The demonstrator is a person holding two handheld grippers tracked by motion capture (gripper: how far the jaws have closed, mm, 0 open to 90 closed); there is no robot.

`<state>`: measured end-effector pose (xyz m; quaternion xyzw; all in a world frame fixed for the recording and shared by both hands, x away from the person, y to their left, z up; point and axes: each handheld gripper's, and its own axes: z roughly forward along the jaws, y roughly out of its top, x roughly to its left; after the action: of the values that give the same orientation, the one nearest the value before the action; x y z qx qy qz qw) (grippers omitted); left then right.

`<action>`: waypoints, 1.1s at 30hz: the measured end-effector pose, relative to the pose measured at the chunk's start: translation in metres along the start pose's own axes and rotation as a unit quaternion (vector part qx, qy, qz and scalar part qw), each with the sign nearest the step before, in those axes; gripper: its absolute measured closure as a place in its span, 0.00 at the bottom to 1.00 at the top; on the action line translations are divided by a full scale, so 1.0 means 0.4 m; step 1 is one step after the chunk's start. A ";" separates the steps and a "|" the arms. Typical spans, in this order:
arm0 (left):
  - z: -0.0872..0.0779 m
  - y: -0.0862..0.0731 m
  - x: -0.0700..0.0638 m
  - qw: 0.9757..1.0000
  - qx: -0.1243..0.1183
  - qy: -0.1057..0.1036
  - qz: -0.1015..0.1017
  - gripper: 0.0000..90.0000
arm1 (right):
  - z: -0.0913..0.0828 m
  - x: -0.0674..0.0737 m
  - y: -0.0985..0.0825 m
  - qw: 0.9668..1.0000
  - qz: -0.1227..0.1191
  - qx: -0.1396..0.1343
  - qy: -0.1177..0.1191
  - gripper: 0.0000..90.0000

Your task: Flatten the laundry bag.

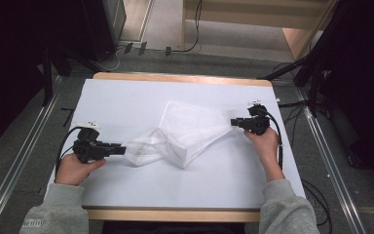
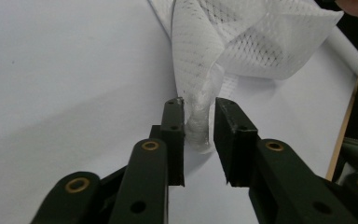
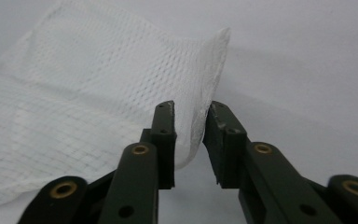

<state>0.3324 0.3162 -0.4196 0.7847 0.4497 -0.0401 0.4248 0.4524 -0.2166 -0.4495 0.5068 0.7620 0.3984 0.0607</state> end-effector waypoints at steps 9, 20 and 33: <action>-0.024 0.054 -0.008 1.000 -0.020 0.017 0.005 0.64 | -0.077 0.102 -0.009 0.999 -0.030 -0.022 0.030 0.78; 0.059 0.128 0.018 1.000 0.002 0.002 0.001 0.63 | -0.074 0.250 -0.060 0.993 -0.083 0.006 0.083 0.77; 0.088 0.155 0.049 1.000 -0.003 0.010 -0.004 0.62 | -0.054 0.380 -0.115 0.980 -0.148 0.029 0.128 0.68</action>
<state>0.4012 0.2898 -0.4115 0.7819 0.4572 -0.0327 0.4225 0.3355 -0.1114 -0.4184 0.3351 0.8412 0.4244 0.0064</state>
